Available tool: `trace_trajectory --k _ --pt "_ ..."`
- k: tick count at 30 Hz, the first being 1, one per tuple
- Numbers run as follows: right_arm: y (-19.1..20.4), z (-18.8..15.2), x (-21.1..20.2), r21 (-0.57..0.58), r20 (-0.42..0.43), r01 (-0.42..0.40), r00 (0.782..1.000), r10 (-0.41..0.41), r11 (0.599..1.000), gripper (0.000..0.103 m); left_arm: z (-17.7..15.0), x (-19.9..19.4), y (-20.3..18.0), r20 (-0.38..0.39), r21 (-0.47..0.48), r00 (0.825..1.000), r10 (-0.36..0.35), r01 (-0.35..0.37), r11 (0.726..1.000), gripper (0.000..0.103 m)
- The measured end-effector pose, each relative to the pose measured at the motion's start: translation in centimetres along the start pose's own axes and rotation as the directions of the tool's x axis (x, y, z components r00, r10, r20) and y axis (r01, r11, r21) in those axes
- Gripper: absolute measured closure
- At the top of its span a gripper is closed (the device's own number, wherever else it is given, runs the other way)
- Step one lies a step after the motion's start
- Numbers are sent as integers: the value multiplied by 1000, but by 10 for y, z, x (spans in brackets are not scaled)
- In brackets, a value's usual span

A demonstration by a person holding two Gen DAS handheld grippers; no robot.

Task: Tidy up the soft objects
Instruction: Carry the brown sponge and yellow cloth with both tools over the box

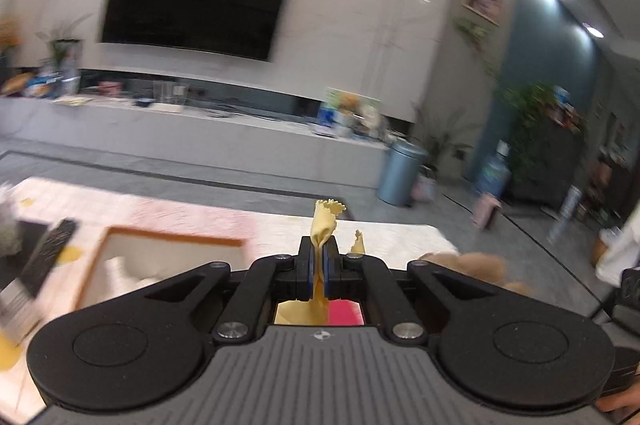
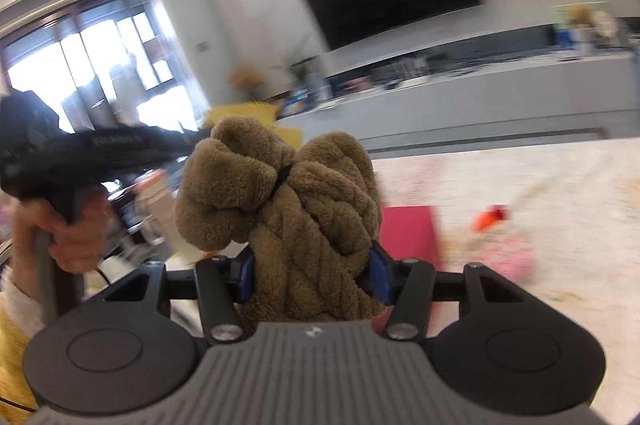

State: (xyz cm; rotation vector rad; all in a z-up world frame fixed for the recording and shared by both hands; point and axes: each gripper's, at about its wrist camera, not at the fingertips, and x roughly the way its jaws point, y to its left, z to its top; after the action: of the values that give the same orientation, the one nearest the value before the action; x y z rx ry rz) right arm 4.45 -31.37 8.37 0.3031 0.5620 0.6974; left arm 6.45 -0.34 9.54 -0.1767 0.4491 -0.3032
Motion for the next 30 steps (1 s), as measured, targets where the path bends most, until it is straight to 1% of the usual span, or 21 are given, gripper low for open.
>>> trace_trajectory --k 3,5,7,11,13,14,16,18,22,24,25,26,28,29,30 --pt "23 5 22 -30 -35 -55 998 53 998 49 -10 -4 23 14 -29 997 73 -73 997 99" --pt "38 9 39 -49 -65 -66 996 63 997 49 -12 2 34 4 -30 991 135 -135 990 99" --pt "53 13 60 -66 -101 -54 994 47 996 49 -14 8 44 -13 -37 983 182 -182 983 99" --pt "82 16 104 -108 -184 -16 983 -4 994 49 -25 19 65 -56 -64 970 239 -242 968 99" --pt "89 16 129 -98 -229 -1 973 -21 995 48 -30 20 76 -80 -75 961 263 -269 960 99" --pt "93 14 140 -111 -255 2 967 -31 994 48 -34 20 83 -94 -83 959 268 -276 958 99" --pt "103 10 161 -160 -302 19 951 -67 987 48 -42 17 96 -123 -94 950 285 -298 950 99" --pt "110 6 178 -199 -330 49 937 -114 979 48 -47 18 102 -146 -91 943 299 -314 945 99" --pt "115 -3 207 -272 -351 127 910 -221 954 49 -55 16 109 -173 -100 942 287 -306 947 99" --pt "114 -11 212 -290 -366 131 900 -236 948 49 -56 18 110 -184 -91 940 287 -307 947 99" --pt "115 -13 217 -310 -375 135 892 -252 941 49 -57 21 110 -187 -78 935 301 -319 945 99" --pt "115 -16 220 -345 -378 147 882 -280 927 49 -58 20 108 -182 -61 930 320 -336 940 99" --pt "118 -22 226 -440 -365 178 860 -357 880 49 -58 21 105 -165 -33 918 362 -372 928 99" --pt "119 -25 229 -470 -358 189 852 -382 862 50 -58 22 106 -162 -28 914 372 -381 924 99" --pt "118 -27 232 -483 -353 196 848 -395 853 53 -57 22 106 -162 -30 913 374 -384 923 99"
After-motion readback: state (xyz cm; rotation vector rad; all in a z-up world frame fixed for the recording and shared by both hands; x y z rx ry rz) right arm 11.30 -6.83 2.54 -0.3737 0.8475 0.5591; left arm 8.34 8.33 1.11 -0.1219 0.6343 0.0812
